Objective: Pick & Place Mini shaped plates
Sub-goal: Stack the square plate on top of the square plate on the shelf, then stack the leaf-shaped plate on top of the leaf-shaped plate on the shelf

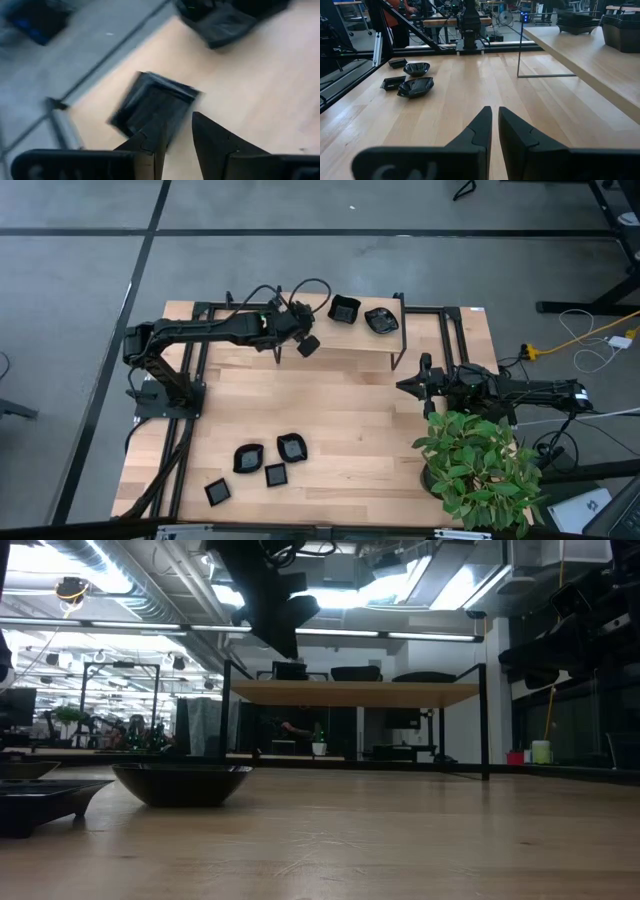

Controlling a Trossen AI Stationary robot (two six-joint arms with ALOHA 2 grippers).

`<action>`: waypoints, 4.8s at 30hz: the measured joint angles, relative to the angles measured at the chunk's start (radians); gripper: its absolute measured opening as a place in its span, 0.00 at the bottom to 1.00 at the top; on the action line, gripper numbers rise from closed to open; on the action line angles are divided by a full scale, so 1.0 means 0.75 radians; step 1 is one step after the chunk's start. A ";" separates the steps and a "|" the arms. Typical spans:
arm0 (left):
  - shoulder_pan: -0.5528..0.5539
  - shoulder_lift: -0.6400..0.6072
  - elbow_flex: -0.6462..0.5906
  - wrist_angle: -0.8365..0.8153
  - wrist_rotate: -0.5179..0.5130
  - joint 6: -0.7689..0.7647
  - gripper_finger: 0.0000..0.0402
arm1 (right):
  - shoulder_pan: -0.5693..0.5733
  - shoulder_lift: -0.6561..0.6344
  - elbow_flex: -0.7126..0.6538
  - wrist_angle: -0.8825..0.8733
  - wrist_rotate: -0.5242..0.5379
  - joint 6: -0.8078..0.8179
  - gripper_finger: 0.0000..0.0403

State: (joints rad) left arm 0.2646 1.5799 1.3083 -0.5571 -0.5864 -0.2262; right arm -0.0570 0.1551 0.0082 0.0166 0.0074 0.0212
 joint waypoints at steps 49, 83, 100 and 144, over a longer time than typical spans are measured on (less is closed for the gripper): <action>0.133 0.000 -0.011 -0.032 0.216 0.254 0.03 | 0.000 0.000 0.000 0.000 0.000 0.000 0.08; 0.072 0.000 0.000 -0.054 0.004 0.180 0.01 | 0.000 0.000 0.001 0.000 0.000 -0.001 0.08; 0.087 0.001 -0.013 -0.032 0.004 0.172 0.05 | 0.000 0.000 0.000 0.000 0.000 0.000 0.08; -0.323 0.001 -0.013 0.021 0.102 0.155 0.32 | 0.000 0.000 0.001 0.000 0.000 0.000 0.08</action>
State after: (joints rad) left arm 0.0224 1.5803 1.2987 -0.5417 -0.5102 -0.1102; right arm -0.0567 0.1551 0.0086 0.0166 0.0074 0.0212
